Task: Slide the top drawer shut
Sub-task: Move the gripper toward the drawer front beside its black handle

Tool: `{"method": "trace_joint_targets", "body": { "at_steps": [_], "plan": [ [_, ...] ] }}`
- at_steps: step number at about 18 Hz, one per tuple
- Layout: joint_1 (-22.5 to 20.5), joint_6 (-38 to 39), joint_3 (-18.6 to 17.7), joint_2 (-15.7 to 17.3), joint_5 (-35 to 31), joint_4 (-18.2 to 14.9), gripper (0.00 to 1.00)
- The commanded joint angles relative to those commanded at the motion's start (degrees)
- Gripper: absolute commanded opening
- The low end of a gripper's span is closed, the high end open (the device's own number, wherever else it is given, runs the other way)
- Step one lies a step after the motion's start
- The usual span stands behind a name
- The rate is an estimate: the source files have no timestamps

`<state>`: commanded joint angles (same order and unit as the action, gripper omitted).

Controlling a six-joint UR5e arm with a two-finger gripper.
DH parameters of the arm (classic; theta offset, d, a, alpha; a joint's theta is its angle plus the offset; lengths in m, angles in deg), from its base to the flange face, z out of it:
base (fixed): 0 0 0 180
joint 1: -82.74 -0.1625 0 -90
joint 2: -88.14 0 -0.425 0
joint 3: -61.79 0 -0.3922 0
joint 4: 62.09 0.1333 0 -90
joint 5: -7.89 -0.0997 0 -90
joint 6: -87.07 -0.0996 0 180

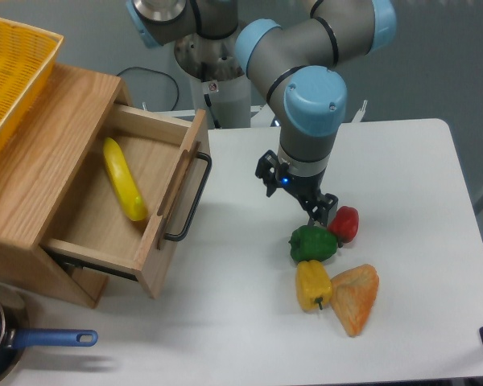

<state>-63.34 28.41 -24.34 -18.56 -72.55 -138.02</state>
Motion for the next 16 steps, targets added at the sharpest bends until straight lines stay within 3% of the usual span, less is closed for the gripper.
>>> {"method": "trace_joint_targets", "body": {
  "at_steps": [5, 8, 16],
  "plan": [
    [0.8, 10.1, 1.2, 0.3, 4.5, -0.6, 1.0],
    [1.5, 11.0, 1.1, 0.6, 4.8, -2.2, 1.0],
    [3.4, 13.0, 0.9, 0.6, 4.9, -2.3, 1.0]
  ]
}}
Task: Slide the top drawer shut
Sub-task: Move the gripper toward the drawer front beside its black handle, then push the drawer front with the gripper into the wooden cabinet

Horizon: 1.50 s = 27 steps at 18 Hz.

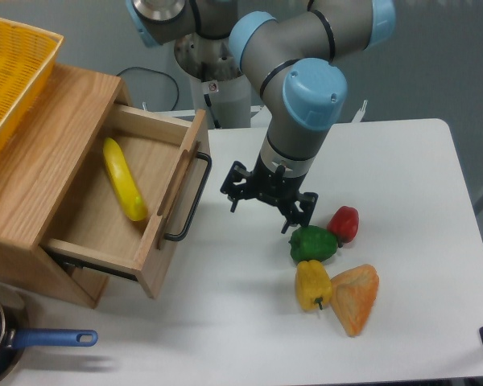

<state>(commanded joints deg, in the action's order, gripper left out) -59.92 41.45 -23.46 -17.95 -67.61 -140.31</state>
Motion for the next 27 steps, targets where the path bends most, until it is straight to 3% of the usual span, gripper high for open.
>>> {"method": "trace_joint_targets", "body": {
  "at_steps": [27],
  "plan": [
    [4.8, 1.5, -0.2, 1.0, 1.8, -1.0, 1.0]
  ]
}}
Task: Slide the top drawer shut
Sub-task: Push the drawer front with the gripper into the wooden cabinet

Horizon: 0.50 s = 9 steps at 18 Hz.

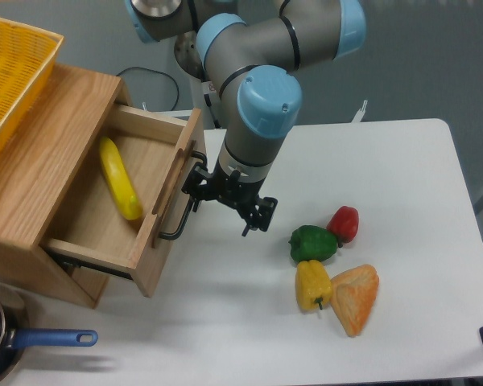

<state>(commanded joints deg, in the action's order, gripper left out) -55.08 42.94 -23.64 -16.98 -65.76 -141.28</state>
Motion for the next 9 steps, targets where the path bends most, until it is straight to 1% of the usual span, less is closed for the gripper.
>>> {"method": "trace_joint_targets", "body": {
  "at_steps": [9],
  "plan": [
    [2.2, 0.5, -0.3, 0.1, -0.1, 0.0, 1.0]
  ]
}}
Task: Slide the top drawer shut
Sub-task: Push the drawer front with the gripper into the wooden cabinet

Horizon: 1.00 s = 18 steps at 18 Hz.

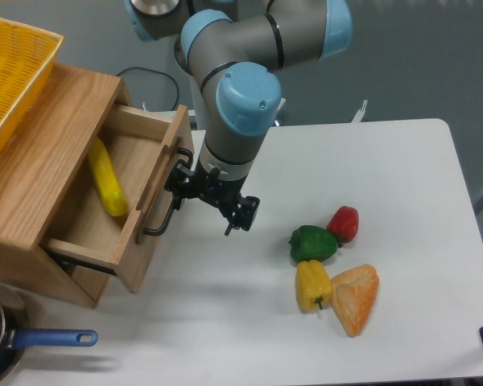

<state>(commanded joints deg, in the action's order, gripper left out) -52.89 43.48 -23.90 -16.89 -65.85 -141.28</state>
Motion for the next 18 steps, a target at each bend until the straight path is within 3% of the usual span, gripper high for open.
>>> {"method": "trace_joint_targets", "body": {
  "at_steps": [18],
  "plan": [
    [4.5, 1.1, -0.3, 0.4, 0.0, 0.1, 1.0]
  ]
}}
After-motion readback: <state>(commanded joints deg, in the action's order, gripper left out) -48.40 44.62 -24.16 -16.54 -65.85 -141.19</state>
